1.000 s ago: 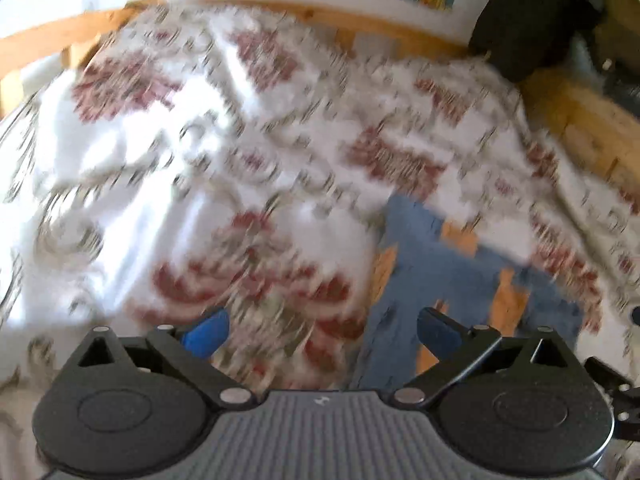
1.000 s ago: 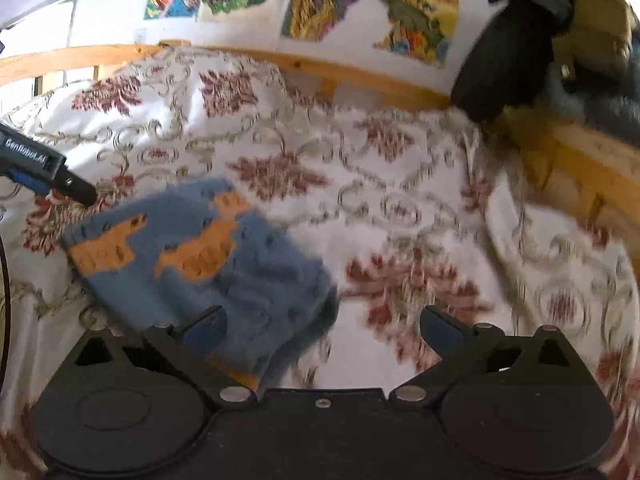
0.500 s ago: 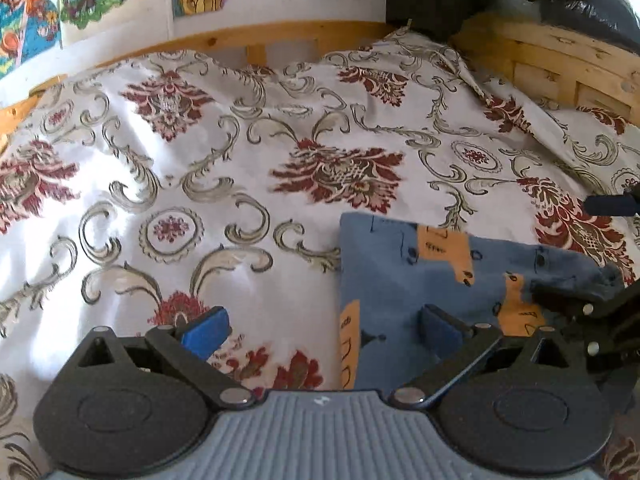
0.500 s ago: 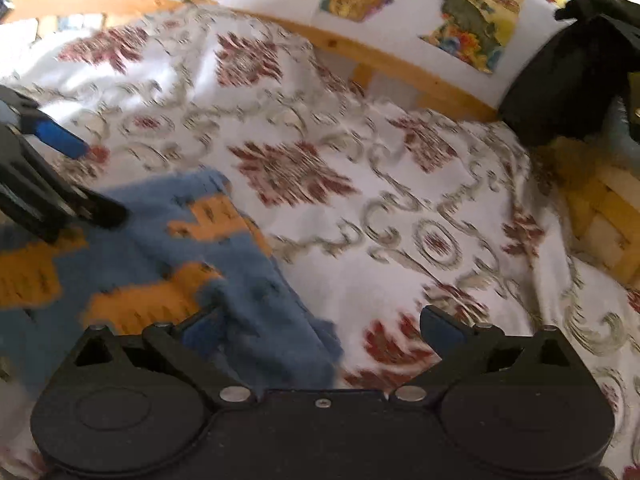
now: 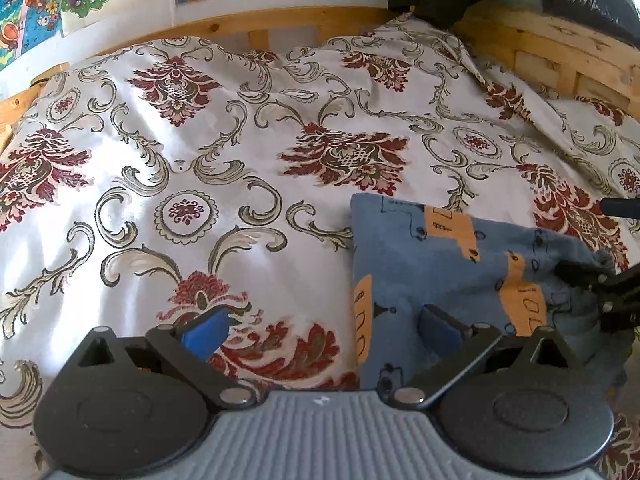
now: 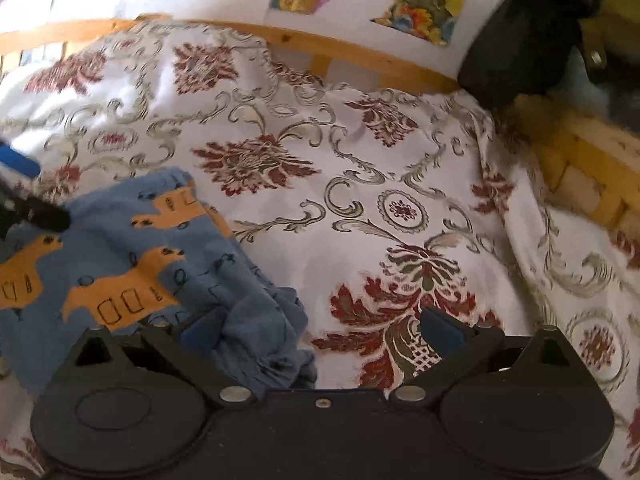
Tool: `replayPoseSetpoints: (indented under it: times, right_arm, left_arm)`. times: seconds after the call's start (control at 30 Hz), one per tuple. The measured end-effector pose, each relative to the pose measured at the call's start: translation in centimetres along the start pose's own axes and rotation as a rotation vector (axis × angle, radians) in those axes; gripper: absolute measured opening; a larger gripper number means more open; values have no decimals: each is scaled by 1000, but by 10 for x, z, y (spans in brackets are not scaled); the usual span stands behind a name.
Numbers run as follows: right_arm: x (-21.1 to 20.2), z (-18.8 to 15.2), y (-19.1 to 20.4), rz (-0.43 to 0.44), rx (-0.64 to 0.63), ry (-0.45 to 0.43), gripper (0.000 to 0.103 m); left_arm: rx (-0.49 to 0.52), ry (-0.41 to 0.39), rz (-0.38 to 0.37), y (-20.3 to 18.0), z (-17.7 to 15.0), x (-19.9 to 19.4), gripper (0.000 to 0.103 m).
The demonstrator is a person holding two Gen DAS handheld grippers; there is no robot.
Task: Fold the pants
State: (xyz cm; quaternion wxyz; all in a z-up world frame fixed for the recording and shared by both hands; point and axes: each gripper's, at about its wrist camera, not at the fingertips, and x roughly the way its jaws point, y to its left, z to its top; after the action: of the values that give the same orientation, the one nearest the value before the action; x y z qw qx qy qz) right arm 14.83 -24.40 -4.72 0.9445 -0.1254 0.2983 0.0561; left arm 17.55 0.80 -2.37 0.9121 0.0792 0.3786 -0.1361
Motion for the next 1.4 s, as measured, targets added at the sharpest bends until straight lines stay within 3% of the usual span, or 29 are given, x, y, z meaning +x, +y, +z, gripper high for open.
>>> replayPoseSetpoints:
  times: [0.37,0.57,0.87,1.0,1.07,1.2,1.3,1.4]
  right_arm:
    - [-19,-7,-15,-21,48,-6,102]
    - [-36,-19,-26,5,153,18,102]
    - [-62,-51,-32,33,299,96,102]
    - [-67,-56,-36,45,316,105,102]
    - [-67,-56,-41,97,351,100,102]
    - [-62,-52,-47,209,407,97,102]
    - [-55,-47,-47,281,425,102,102]
    - [-45,-41,-52,372,440,104,102]
  left_arm:
    - [-20,32,9,8,-5,-9,103]
    - [-24,66,77,17,-8,-23,103]
    - [-8,195,164,20,-21,-32,103]
    - [34,175,198,16,-20,-46,103]
    - [23,142,172,17,-16,-53,103]
    - [-62,83,28,22,-6,-59,103]
    - [-120,71,-108,20,-5,-56,103]
    - [-126,78,-194,10,-9,-49,103]
